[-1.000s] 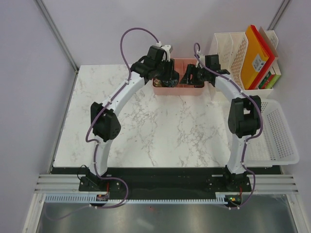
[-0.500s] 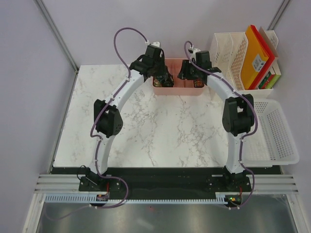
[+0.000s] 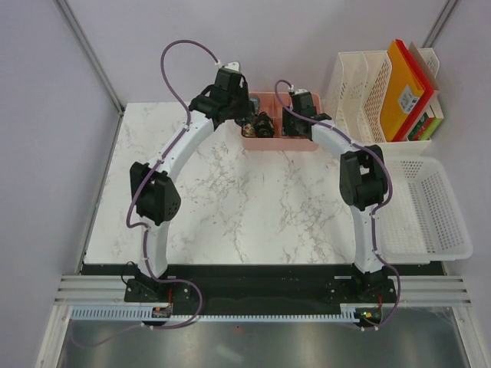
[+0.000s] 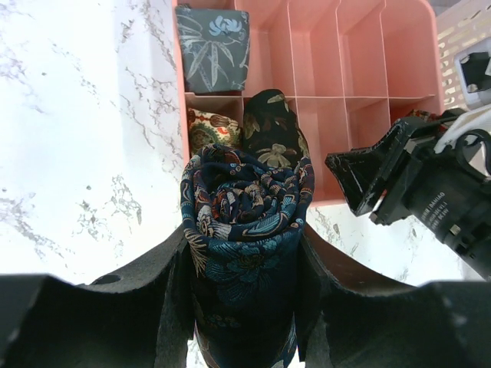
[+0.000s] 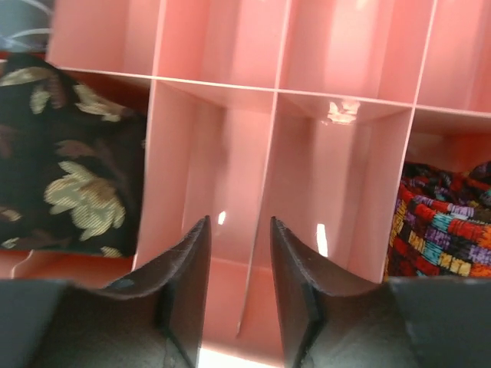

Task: Roll the ties
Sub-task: Move the storage box to the center of the board.

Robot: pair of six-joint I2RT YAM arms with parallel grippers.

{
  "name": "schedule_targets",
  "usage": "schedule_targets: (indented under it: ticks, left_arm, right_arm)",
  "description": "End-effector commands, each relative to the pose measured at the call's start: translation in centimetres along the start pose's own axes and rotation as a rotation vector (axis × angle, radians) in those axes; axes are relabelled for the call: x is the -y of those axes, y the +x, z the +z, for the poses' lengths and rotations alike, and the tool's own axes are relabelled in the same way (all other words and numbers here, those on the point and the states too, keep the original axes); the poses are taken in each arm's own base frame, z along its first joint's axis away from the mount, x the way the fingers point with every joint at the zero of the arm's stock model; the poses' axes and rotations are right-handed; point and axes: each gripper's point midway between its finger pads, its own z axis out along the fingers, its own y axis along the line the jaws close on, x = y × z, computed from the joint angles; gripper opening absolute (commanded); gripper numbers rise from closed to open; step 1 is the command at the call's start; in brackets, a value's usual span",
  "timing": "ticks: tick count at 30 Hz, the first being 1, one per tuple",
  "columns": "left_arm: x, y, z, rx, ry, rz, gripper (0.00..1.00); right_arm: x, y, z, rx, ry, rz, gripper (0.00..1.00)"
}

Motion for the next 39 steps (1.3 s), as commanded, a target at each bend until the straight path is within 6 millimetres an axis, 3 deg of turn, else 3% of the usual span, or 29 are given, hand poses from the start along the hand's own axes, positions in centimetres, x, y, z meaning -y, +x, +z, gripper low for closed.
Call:
schedule_targets:
  ticks: [1, 6, 7, 13, 20, 28, 31, 35, 39]
  left_arm:
    - [0.0, -3.8, -3.6, 0.105, 0.033, -0.041, 0.02]
    - [-0.6, -3.7, -4.5, 0.097, 0.032, -0.039, 0.02]
    - [-0.6, -3.6, -4.8, 0.095, 0.037, -0.039, 0.02]
    - [-0.6, -1.4, -6.4, 0.026, 0.070, -0.041, 0.02]
    - [-1.0, 2.8, -7.5, -0.112, 0.085, -0.074, 0.02]
    - [-0.7, 4.9, -8.3, -0.205, 0.091, -0.121, 0.02]
    - [-0.9, 6.0, -8.3, -0.260, 0.068, -0.163, 0.02]
    - [-0.6, 7.2, -8.4, -0.302, 0.065, -0.216, 0.02]
    - [0.1, 6.9, -8.4, -0.304, 0.088, -0.222, 0.02]
  right_arm:
    - [0.1, -0.6, 0.4, 0.021, 0.030, 0.020, 0.39]
    - [-1.5, 0.8, 0.4, -0.022, -0.024, 0.003, 0.00]
    - [-2.1, 0.9, 0.0, -0.030, -0.038, 0.005, 0.00]
    - [-6.0, 2.5, -2.5, -0.064, -0.131, -0.005, 0.00]
    - [-7.9, 7.3, -4.7, -0.185, -0.129, 0.097, 0.00]
    - [-9.9, 10.5, -7.3, -0.267, -0.125, 0.197, 0.00]
    - [-10.3, 10.4, -8.0, -0.272, -0.121, 0.250, 0.08]
    - [-11.6, 9.7, -9.3, -0.278, -0.181, 0.274, 0.31]
    - [-11.9, 5.8, -11.7, -0.170, -0.222, 0.190, 0.37]
